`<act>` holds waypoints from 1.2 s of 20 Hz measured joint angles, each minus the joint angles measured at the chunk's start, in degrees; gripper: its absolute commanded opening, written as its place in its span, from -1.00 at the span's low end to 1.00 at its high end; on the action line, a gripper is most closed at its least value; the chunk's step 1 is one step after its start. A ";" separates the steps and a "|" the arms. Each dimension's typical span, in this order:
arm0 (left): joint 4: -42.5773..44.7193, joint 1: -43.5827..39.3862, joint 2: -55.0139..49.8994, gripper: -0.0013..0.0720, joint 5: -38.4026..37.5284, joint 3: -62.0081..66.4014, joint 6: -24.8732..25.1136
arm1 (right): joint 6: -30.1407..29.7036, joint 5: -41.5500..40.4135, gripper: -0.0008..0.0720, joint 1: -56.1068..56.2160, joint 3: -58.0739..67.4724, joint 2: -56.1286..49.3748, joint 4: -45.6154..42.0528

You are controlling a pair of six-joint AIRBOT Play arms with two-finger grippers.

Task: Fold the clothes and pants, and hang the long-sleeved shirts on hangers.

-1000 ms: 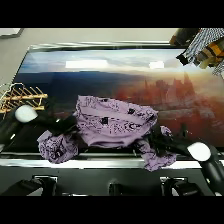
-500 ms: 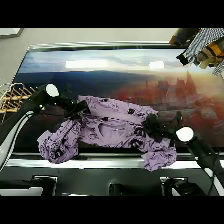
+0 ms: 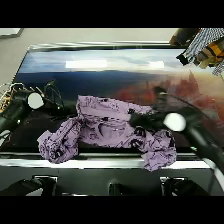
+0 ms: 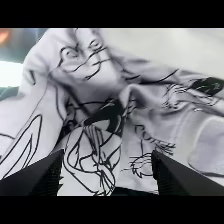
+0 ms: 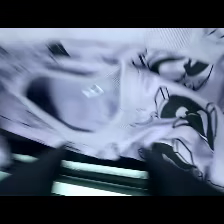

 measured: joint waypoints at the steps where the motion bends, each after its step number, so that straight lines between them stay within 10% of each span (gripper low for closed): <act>1: 0.28 -0.33 0.39 0.72 0.83 -0.90 -0.35 | 2.01 0.76 0.89 2.86 1.14 -3.56 -2.62; 11: 1.53 -1.05 0.28 0.72 3.78 -3.06 -2.08 | 16.13 -0.52 0.57 10.21 3.72 -20.90 -12.33; 15: 1.62 -1.09 -0.57 0.72 3.87 -3.10 -2.08 | 19.21 -2.75 -0.78 10.40 3.78 -23.45 -13.84; 16: 1.68 -1.22 -0.76 0.72 3.91 -3.10 -2.08 | 19.98 -2.80 -0.87 10.43 3.78 -23.56 -14.38; 24: 2.19 -11.82 -3.89 0.72 12.31 -3.10 1.62 | 20.28 0.66 -0.87 10.45 3.78 -17.68 -16.24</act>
